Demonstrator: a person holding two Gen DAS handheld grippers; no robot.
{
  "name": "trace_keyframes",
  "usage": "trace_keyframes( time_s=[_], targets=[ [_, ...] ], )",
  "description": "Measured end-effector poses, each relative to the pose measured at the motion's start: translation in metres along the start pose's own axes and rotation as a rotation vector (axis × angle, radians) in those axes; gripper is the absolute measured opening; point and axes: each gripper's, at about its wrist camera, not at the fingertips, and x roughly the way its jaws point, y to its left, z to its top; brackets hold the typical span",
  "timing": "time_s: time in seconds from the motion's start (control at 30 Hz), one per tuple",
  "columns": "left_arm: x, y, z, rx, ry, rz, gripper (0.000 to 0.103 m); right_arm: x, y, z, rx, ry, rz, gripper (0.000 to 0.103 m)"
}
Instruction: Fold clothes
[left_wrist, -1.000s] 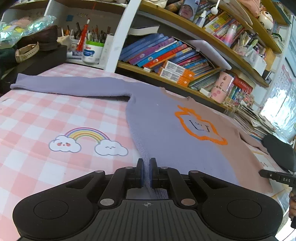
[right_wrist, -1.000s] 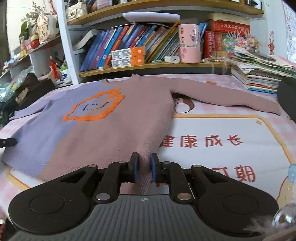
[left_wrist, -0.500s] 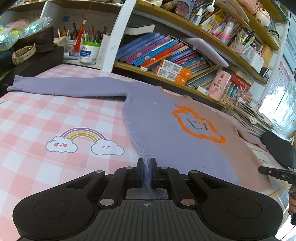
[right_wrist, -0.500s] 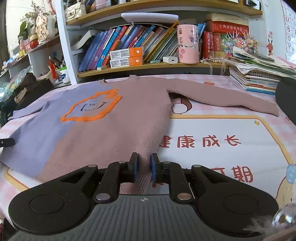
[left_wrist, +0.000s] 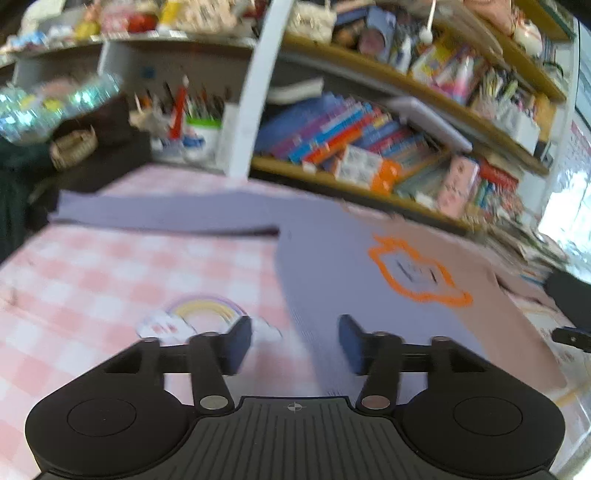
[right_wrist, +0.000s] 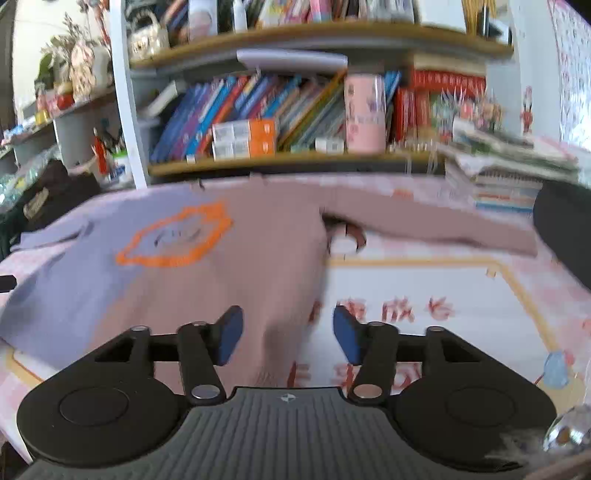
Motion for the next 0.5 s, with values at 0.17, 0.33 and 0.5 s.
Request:
trace_keyframes(
  time_s=[0.17, 0.33, 0.5],
  targets=[
    [-0.007, -0.004, 0.004, 0.029, -0.037, 0.017, 0.067, -0.002, 0.01, 0.003, -0.04, -0.016, 0.031, 0.072],
    [-0.01, -0.014, 0.005, 0.077, -0.054, 0.022, 0.076, 0.001, 0.018, 0.002, -0.061, -0.008, 0.051, 0.078],
    [-0.012, -0.017, 0.008, 0.103, -0.076, 0.03, 0.088, 0.002, 0.025, 0.009, -0.096, -0.029, 0.07, 0.088]
  ],
)
